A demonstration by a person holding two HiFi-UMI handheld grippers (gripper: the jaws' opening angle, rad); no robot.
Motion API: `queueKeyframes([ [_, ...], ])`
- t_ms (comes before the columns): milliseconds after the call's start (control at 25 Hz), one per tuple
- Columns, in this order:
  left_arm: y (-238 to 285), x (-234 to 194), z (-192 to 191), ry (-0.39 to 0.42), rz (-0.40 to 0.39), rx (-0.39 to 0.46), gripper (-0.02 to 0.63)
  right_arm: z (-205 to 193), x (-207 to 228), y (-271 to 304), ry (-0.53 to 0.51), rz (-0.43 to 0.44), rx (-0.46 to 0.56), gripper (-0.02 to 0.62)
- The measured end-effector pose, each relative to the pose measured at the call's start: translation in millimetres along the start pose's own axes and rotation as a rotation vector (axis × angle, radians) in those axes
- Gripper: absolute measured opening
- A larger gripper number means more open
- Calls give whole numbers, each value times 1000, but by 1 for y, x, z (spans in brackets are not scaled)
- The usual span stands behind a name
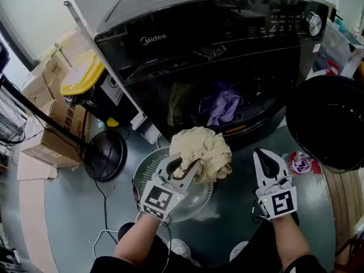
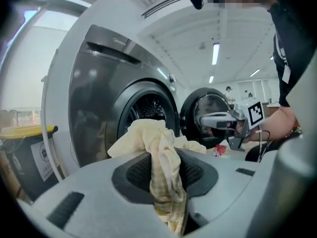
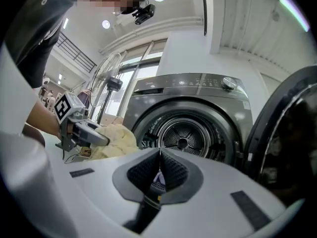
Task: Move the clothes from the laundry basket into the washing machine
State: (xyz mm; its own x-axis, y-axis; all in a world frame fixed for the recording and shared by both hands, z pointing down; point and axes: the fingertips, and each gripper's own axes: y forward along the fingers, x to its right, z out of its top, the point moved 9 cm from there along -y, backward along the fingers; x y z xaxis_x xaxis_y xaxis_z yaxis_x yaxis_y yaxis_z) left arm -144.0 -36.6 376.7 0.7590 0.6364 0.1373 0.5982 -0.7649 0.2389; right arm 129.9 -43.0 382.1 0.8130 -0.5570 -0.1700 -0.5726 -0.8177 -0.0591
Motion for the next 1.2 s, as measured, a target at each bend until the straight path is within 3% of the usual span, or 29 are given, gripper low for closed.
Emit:
queueKeyframes([
  [200,43,3,27,14,64,138,114,-1,13,-10,6,-41,3,9],
  [440,104,11,42,4,124,205,114,-3,24,-23,13,-71,12,9],
  [840,210,-13,70,78,261,198,114,-23,36,-33,46,-86,0,9],
  [1120,266,-58,83,154,394,135,114,-34,32,-38,41,-53,-15,9],
  [1200,282,-73,77,165,438,84,119,-37,31,-40,38,-50,-24,9],
])
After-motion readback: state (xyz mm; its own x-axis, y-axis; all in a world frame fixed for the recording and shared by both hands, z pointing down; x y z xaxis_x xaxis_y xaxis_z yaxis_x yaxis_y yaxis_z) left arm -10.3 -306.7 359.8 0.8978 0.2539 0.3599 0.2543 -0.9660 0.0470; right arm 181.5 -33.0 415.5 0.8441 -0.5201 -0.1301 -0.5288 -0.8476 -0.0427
